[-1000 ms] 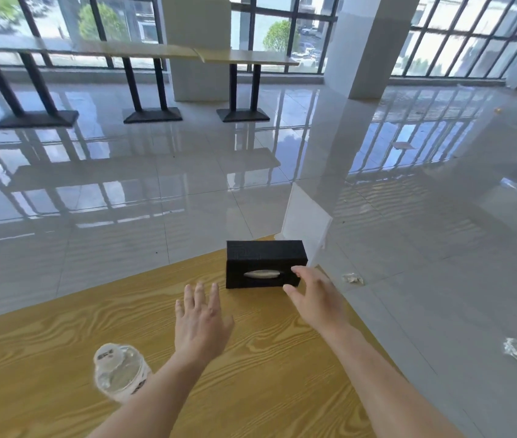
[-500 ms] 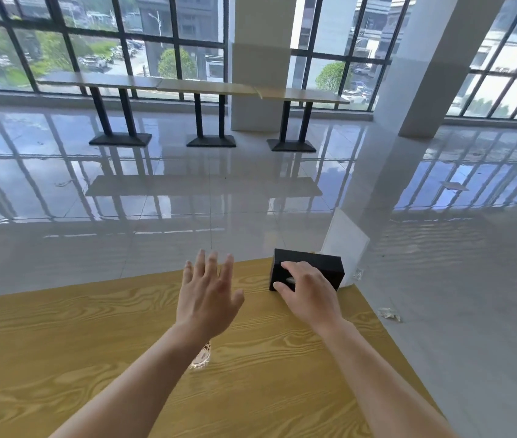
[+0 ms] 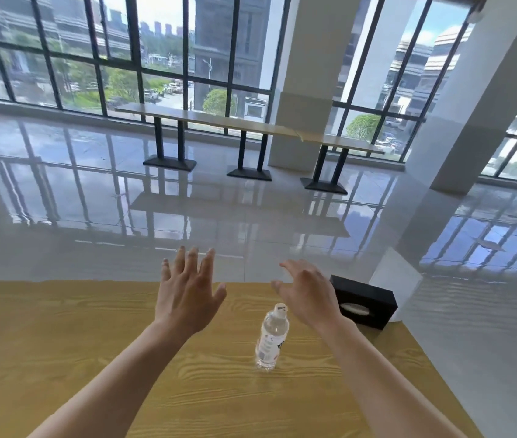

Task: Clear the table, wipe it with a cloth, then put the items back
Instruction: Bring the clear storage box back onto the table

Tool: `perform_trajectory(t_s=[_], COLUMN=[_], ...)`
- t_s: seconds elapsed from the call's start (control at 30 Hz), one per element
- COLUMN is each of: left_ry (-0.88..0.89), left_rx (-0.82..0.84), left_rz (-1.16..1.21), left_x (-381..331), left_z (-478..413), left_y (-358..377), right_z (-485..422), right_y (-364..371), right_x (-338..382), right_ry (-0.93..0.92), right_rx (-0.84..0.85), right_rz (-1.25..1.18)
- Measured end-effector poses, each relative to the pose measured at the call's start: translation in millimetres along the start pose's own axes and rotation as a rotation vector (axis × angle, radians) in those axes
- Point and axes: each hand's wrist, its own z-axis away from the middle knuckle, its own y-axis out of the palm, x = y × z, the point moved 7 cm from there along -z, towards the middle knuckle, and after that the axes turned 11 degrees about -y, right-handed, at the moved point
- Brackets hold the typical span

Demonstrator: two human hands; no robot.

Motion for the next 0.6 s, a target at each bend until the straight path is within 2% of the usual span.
perform_trajectory(t_s=[0.37,0.6], left_ry=[-0.238,-0.46], left_rx=[-0.024,-0.035], left_rz=[-0.05,-0.071], left_x=[247,355], left_z=[51,91], left_y=[-84,-105], right_z=[-48,-71], right_y=[86,148], right_x=[231,338], right_ry=[-0.147,-0.31], right_rx=[0.063,0.182], right_rz=[-0.138,-0.219])
